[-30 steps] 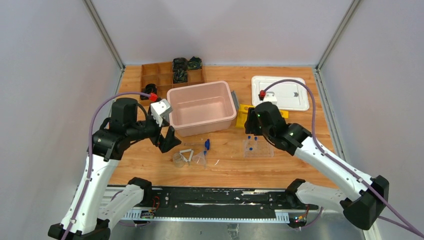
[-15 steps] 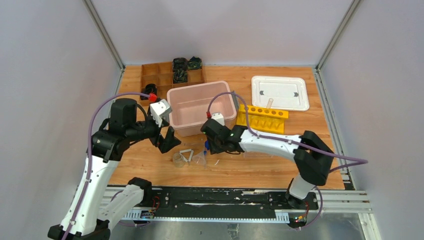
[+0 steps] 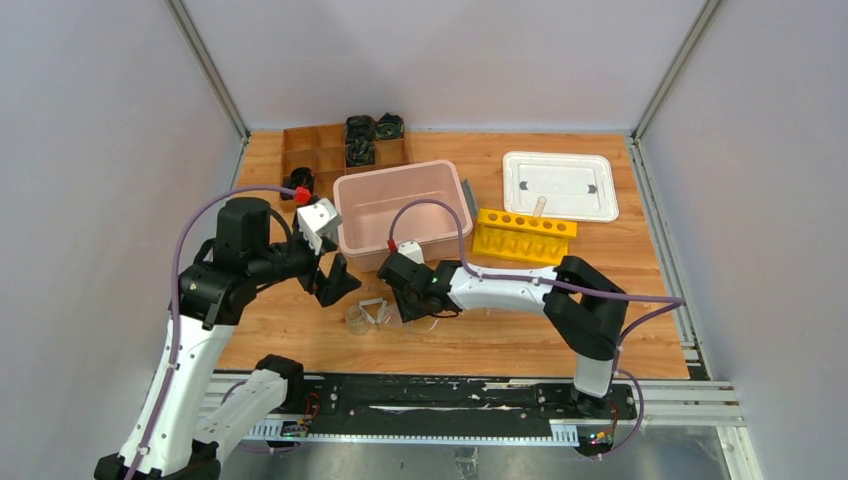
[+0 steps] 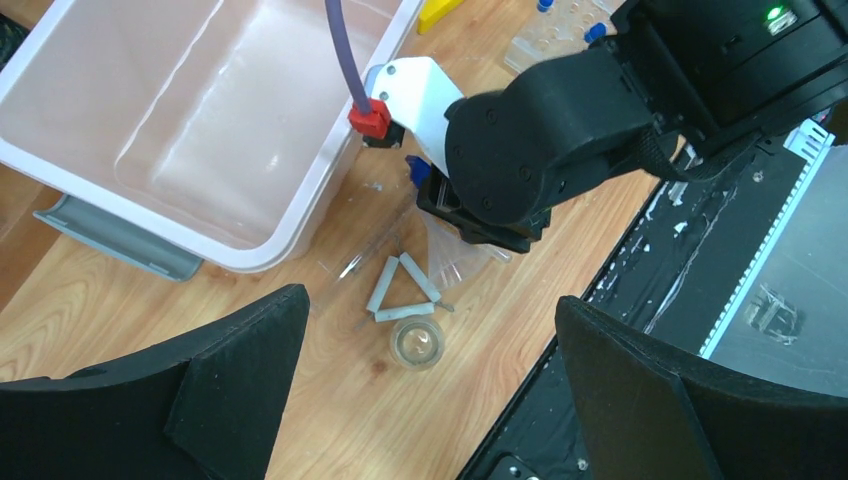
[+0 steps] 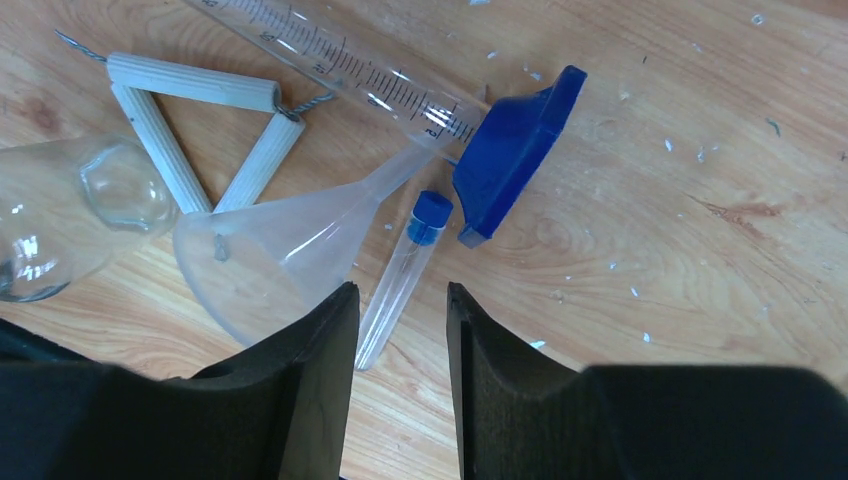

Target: Organize the chemistry lab equipment

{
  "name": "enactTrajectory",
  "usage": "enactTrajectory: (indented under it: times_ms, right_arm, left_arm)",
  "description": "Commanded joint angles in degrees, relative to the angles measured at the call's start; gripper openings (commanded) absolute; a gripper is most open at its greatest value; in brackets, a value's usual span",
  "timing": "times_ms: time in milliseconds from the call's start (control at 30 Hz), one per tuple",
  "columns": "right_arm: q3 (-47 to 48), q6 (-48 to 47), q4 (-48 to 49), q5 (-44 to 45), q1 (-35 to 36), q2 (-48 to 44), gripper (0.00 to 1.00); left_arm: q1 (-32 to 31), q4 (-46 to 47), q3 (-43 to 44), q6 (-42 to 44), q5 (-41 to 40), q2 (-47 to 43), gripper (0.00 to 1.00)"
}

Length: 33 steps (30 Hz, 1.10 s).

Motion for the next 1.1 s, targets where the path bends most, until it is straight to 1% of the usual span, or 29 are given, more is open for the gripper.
enactTrajectory:
  times_ms: [0, 233, 300, 433, 667, 833, 967, 1067]
  right_arm:
    - [1.49, 0.41, -0.28, 0.52, 0.94, 2.54, 0.41]
    - [1.06, 0.23, -1.67, 3.48, 0.95, 4.75, 0.36]
    - [0.02, 0.49, -2.00, 4.47, 0.95, 4.45, 0.33]
    - [-4.10, 1.44, -2.34, 6.77, 0.88, 1.24, 0.23]
    - [-12.11, 2.38, -2.39, 7.74, -1.20, -8.75, 0.00]
    - [-13.21, 0.72, -3.54, 8.67, -2.33, -16.71, 0.00]
    - [-8.98, -1.35, -5.45, 11.28, -2.93, -22.18, 0.00]
    - [-3.54, -2.52, -4.94, 12.59, -2.92, -25.14, 0.00]
  left_arm:
    - [-0.14, 0.49, 2.15, 0.05, 0.32, -0.43, 1.00]
    - [-0.14, 0.49, 2.31, 0.23, 0.12, -0.51, 1.00]
    - [-0.14, 0.46, 2.36, 0.23, 0.27, -0.42, 1.00]
    - [-0.14, 0.49, 2.54, 0.23, 0.88, -0.10, 1.00]
    - [-0.14, 0.49, 2.96, -0.05, 1.81, 0.38, 1.00]
    - [-0.13, 0.48, 3.75, -0.71, 2.45, 0.33, 1.00]
    - [-0.14, 0.75, 4.00, -2.10, 3.98, 0.20, 1.00]
    - [-0.14, 3.18, 3.45, -6.25, 4.23, -0.06, 1.00]
